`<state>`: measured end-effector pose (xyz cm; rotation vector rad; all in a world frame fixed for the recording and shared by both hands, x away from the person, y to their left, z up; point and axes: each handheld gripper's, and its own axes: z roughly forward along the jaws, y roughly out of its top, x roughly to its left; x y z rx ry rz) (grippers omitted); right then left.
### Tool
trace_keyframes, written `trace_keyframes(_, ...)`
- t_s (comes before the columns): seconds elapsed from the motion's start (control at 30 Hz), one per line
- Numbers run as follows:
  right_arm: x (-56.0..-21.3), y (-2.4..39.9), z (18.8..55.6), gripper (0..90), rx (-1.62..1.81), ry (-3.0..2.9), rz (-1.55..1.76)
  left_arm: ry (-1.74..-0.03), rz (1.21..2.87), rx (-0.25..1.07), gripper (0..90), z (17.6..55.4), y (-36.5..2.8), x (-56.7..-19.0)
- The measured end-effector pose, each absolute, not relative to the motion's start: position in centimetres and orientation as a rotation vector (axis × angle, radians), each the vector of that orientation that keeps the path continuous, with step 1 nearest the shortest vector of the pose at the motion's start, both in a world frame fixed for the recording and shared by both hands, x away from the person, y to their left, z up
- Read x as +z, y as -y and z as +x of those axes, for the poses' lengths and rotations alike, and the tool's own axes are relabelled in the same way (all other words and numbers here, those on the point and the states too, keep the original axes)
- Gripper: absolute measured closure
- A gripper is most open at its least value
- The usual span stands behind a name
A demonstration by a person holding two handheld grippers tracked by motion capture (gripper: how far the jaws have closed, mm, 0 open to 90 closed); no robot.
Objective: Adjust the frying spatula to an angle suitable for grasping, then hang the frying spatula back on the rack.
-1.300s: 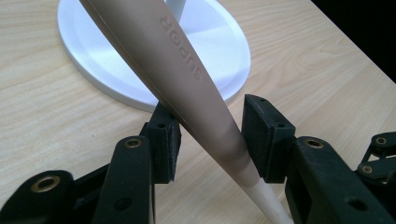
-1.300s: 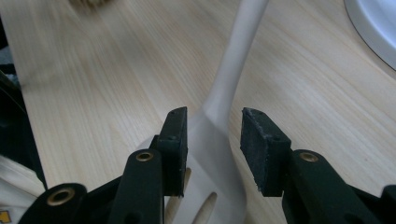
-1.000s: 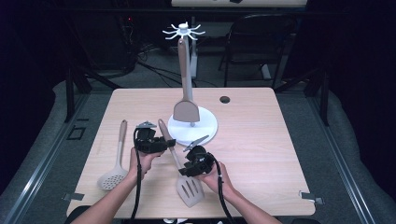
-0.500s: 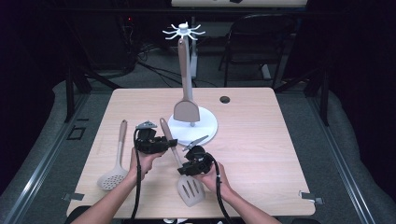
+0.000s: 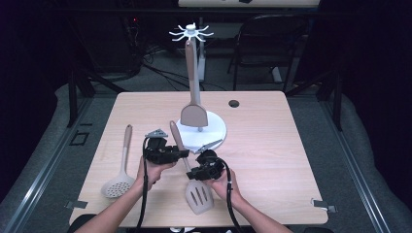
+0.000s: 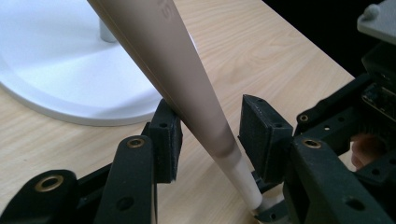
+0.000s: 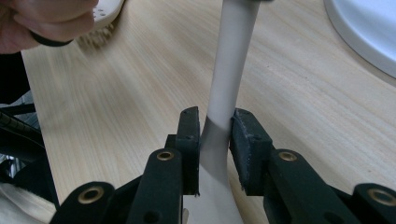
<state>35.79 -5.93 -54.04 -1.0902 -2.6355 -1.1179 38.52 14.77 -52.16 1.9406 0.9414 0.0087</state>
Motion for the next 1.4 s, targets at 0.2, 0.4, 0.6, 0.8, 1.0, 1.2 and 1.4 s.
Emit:
trace_keyframes(0.2,-54.0,6.2,36.0,74.0,-1.126,2.642,-1.091,-0.952,1.948,-0.006,64.4,38.4,-14.2,-52.6)
trace_keyframes(0.4,-53.6,6.3,35.7,70.5,-1.114,2.672,-1.097,-0.938,1.952,0.021,65.2,38.3,-13.8,-52.4)
trace_keyframes(0.6,-52.3,8.2,35.5,44.7,-1.097,2.707,-1.139,-0.950,1.935,-0.001,66.3,38.4,-14.0,-52.5)
trace_keyframes(0.8,-51.5,10.1,35.7,20.3,-1.087,2.744,-1.180,-0.943,1.904,0.004,67.8,38.5,-14.4,-52.1)
trace_keyframes(1.0,-50.8,11.5,35.7,9.8,-1.054,2.793,-1.210,-0.933,1.883,-0.012,68.7,38.5,-14.6,-52.1)
trace_keyframes(1.2,-50.2,14.0,35.6,0.0,-1.012,2.853,-1.236,-0.929,1.869,-0.016,69.6,38.4,-14.6,-51.9)
trace_keyframes(1.4,-49.8,16.4,35.5,0.0,-0.980,2.882,-1.345,-0.925,1.863,-0.045,70.5,38.5,-14.7,-51.6)
